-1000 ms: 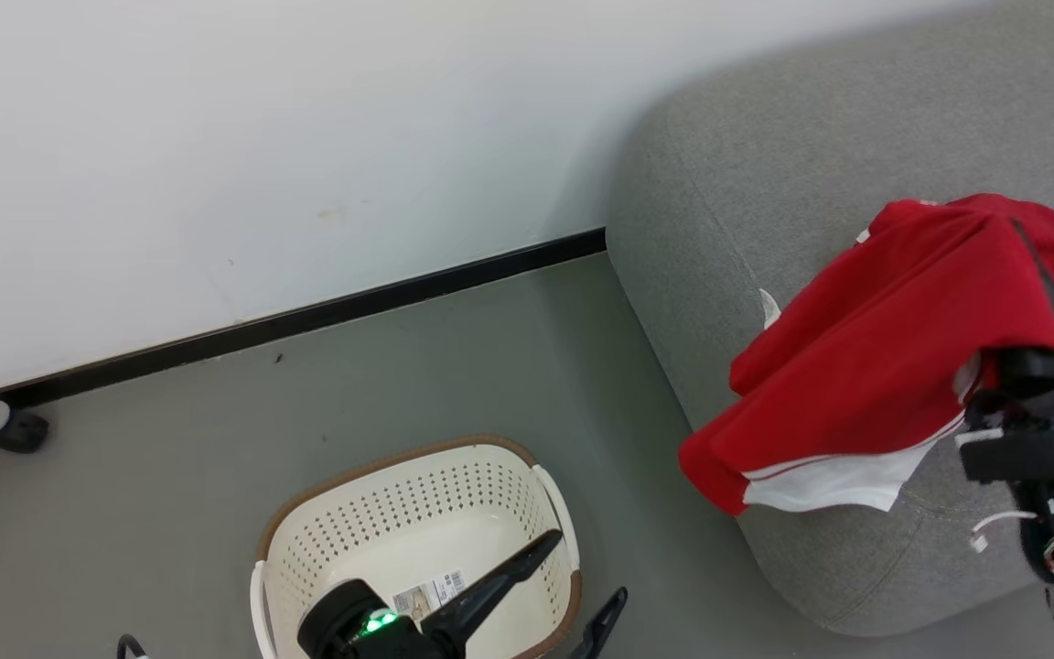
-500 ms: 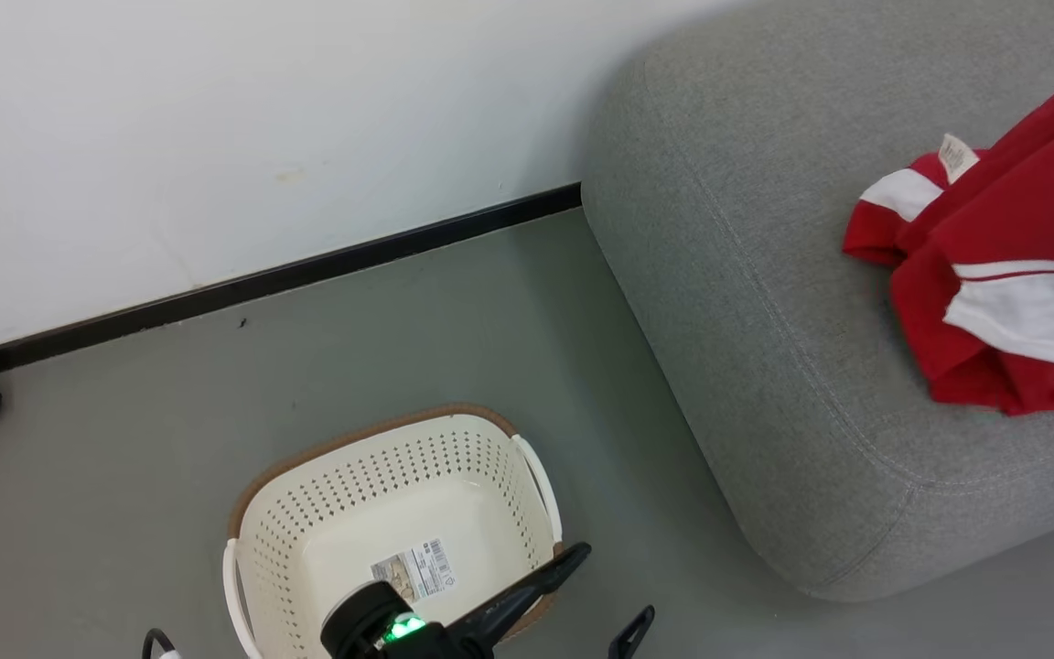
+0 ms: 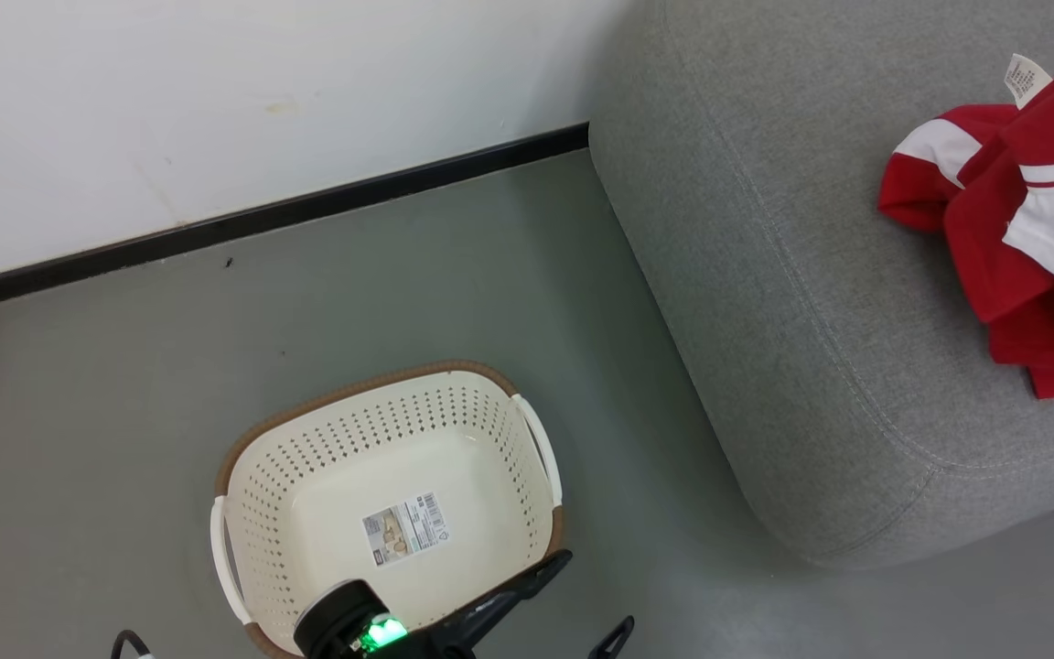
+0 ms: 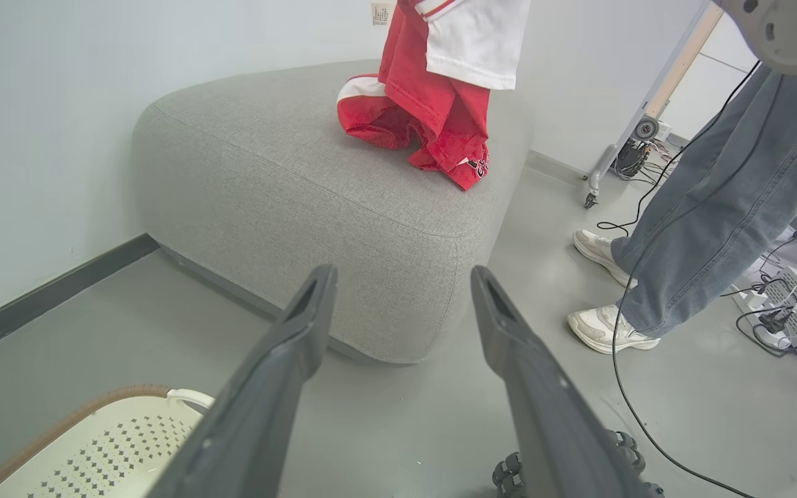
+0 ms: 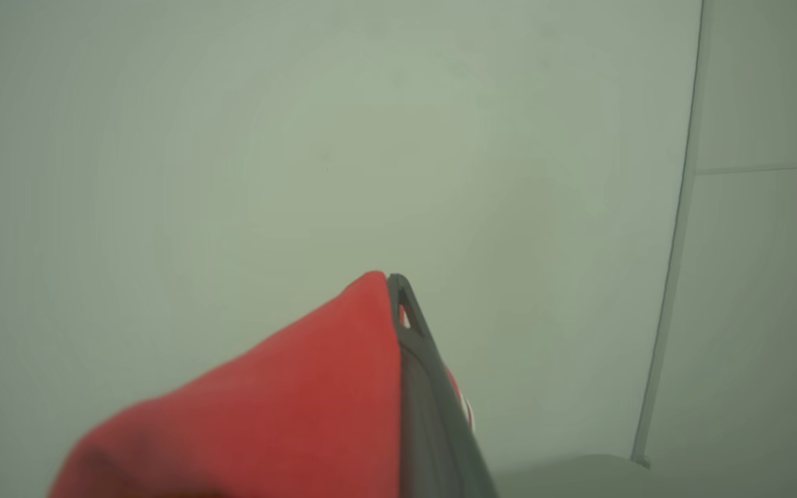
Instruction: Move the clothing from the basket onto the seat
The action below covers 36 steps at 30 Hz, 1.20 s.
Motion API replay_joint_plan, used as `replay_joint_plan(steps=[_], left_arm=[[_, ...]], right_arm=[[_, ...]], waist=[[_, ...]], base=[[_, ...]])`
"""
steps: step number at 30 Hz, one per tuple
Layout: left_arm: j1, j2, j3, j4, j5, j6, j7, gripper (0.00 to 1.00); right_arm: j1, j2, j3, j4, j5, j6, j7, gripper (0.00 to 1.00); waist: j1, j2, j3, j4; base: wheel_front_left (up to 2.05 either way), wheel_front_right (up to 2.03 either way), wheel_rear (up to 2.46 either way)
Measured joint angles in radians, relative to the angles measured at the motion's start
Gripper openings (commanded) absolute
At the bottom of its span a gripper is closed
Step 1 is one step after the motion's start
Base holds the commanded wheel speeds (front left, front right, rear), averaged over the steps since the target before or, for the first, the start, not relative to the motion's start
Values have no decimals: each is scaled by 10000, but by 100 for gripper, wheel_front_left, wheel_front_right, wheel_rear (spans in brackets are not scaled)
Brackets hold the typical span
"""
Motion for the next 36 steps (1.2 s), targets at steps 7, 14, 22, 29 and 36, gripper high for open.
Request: replay_joint_plan(steps=[7,14,22,29,36], left_arm=[[-9,343,236,-314,98,6,151,100],[-3,805,604,-614,98,119,253,100],[121,1388,1085,-984,98,389,462,100],[220,1745,1440,-1108,94,640,518,100],[258,1797,1452,-1256,81,729,681,100]], right_arm=[[-180,-148,485,232,-662,-117,-96,0],[56,-35,1085,366,-1267,-255,-92,0],[271,696,1540,836,-1271,-261,-174,0],[1068,1327,2061,1289,-1252,-263,-165,0],[1578,1331,1985,1883,-1131,-253,-194,0]], waist=[[0,0,733,-2],[1,0,1363,-39],[2,1,2114,-329],[2,1,2458,-920],[0,0,2613,-1496]], base=[[0,0,0],[0,0,0],[0,0,0],[0,0,0],[0,0,0]])
